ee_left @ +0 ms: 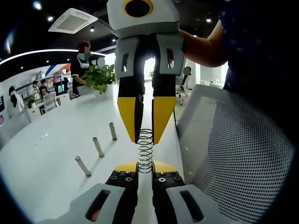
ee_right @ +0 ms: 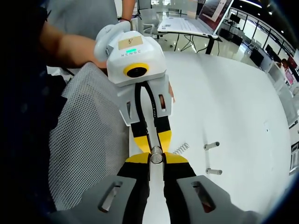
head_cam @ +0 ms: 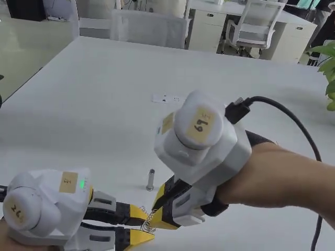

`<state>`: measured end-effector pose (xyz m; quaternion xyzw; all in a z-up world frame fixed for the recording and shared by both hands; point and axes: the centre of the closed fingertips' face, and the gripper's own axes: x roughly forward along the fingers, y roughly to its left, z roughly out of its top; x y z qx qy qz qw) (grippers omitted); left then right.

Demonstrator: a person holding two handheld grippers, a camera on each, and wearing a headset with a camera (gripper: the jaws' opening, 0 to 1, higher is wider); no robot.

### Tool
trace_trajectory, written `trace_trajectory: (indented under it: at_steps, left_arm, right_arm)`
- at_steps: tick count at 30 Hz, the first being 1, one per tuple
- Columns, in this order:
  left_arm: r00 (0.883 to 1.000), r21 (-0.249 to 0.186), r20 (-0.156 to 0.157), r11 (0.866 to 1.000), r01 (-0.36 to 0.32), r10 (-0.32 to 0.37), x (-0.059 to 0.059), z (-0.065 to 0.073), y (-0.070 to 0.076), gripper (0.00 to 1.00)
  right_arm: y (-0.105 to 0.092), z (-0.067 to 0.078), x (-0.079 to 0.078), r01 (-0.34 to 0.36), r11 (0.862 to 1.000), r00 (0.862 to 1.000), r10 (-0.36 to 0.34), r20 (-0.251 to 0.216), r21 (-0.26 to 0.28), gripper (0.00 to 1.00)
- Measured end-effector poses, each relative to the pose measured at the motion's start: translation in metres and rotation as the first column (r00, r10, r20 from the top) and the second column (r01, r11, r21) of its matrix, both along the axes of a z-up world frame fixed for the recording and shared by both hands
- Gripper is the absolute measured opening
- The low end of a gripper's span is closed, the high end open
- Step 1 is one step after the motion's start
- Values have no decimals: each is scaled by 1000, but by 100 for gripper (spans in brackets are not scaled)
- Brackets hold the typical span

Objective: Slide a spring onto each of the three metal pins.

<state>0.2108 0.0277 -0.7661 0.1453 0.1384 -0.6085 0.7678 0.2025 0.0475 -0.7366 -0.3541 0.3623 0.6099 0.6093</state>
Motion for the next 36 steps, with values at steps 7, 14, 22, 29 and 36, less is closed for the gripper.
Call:
trace_trajectory:
  at_steps: [7,14,22,29,36]
  left_arm:
    - [1000,-3,1,1000,2,-2,1,0,-2,3]
    - [1000,-1,3,1000,1,-1,2,0,-2,3]
    - [1000,-2,9,1000,2,-2,3,1,-2,3]
    - [1000,-6,7,1000,-4,4,3,1,-1,3]
    - [1000,-12,-9,1000,-13,13,4,0,-1,10]
  right_arm:
    - [1,1,1,-3,1000,1000,3,2,-7,7]
    - [1,1,2,-5,1000,1000,5,5,-14,7]
    - [4,1,2,-7,1000,1000,7,3,-18,7]
    - [5,1,2,-10,1000,1000,11,6,-23,7]
    - [2,1,8,-1,999,1000,2,16,-40,7]
